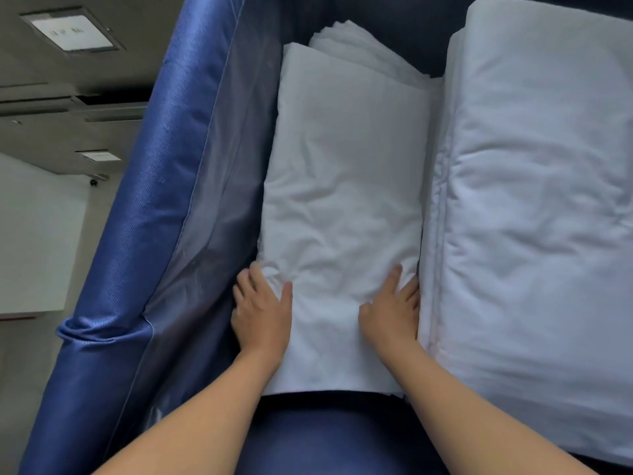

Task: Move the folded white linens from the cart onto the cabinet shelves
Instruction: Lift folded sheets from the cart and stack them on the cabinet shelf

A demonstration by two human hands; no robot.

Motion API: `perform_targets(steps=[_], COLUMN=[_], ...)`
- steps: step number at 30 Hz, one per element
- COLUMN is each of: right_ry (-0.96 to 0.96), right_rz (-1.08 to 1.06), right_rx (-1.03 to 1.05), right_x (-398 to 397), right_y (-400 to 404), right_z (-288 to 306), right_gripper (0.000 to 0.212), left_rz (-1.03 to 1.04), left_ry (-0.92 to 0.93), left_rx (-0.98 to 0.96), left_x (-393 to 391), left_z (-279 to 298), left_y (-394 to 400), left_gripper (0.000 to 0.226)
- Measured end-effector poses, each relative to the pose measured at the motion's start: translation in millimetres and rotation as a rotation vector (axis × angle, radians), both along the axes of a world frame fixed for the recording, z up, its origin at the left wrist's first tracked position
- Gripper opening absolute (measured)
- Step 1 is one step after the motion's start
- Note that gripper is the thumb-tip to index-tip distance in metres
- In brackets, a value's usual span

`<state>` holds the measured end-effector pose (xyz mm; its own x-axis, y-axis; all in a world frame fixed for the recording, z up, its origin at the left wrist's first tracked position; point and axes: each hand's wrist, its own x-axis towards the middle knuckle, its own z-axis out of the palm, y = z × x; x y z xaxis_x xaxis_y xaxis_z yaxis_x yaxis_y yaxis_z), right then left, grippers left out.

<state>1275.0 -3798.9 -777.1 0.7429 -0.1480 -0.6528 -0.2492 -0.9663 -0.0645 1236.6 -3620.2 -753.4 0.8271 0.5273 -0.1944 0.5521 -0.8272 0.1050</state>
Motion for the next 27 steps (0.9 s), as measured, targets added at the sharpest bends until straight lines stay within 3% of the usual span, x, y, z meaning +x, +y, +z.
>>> perform_targets(steps=[3,8,15,21,27], right_ry=[-0.164,-0.303,-0.454,-0.426,-0.327], right_rz=[0.038,0.053,0.118,0.197,0.234], right_rx=[0.146,0.285,0.285,0.294,0.334], right_x=[-2,46,181,259,264], right_y=[0,13,21,24,29], right_z=[-4,-2,7,3,-32], right_gripper=[0.086,0.077,0.077,0.083,0.099], left_rz=[-0.159,-0.358,-0.404,-0.421,-0.416], left_ry=[-0.025,0.087,0.057,-0.048,-0.197], left_rx=[0.076,0.124,0.247,0.181,0.019], left_x=[34,115,233,301,300], left_z=[-3,-5,-5,-12,-55], left_y=[-4,-12,-12,5,16], left_gripper=[0.081,0.075,0.073,0.072,0.072])
